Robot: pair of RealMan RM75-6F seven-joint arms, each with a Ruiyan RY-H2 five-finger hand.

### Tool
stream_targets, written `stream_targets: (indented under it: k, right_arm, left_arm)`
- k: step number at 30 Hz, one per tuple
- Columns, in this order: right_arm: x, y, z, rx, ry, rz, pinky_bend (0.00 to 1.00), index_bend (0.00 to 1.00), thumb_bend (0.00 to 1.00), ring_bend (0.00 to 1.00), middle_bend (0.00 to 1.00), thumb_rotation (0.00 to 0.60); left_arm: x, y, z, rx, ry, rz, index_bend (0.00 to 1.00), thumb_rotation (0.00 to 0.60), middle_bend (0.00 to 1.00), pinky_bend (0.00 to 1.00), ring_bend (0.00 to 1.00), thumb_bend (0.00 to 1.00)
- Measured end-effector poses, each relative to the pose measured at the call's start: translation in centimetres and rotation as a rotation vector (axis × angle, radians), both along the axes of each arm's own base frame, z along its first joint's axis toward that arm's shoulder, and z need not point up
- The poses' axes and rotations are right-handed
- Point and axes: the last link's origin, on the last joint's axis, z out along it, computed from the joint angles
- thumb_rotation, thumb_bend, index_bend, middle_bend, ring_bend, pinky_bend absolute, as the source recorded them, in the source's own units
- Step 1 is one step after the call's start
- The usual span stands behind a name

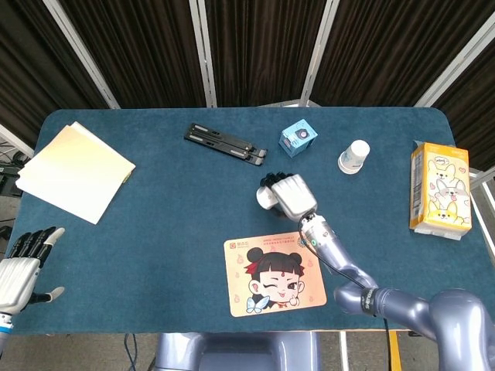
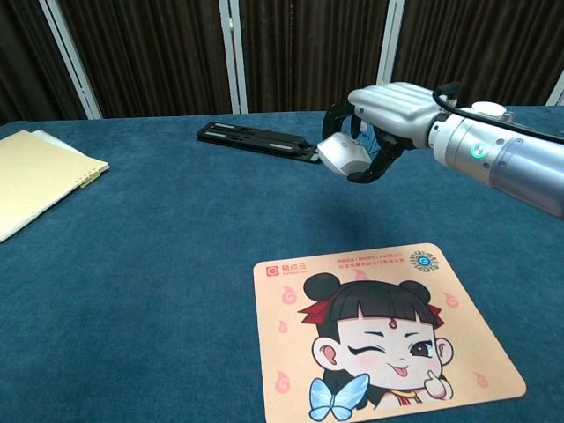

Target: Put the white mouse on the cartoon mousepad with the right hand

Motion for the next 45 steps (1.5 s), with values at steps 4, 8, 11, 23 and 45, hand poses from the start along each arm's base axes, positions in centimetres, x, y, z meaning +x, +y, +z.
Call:
stream_targets:
  k: [4,8,11,23,45]
  right_arm:
    - [0.1,2.0,0.2,0.045,0.011,0.106,0.51,0.64,0.30,0.35,0.56,0.600]
    - [-0.4,4.1,0.6,0.067,0.030,0.224,0.51,0.64,0.30,0.35,0.56,0.600]
    - [-1.3,6.1,0.9,0.090,0.030,0.313,0.51,0.64,0.30,0.35,0.56,0.600]
    - [-6.2,10.8,0.8,0.171,0.069,0.506,0.52,0.64,0.30,0.35,0.56,0.600]
    - [-9.1,11.1,-1.9,0.177,0.102,0.609,0.52,0.64,0.30,0.35,0.56,0.600]
  left_arm:
    - [0.0,-0.1,0.0,0.008,0.002,-0.003,0.00,0.600,0.00,0.00,0.00,0.09]
    - [0.0,-0.1,0.1,0.014,0.001,-0.002,0.00,0.600,0.00,0.00,0.00,0.09]
    - [-0.1,-0.2,0.1,0.020,0.000,0.003,0.00,0.600,0.00,0.00,0.00,0.09]
    - [0.0,-0.1,0.1,0.043,0.005,0.006,0.00,0.600,0.00,0.00,0.00,0.09]
    - [0.0,-0.1,0.1,0.075,0.008,0.010,0.00,0.600,0.00,0.00,0.00,0.09]
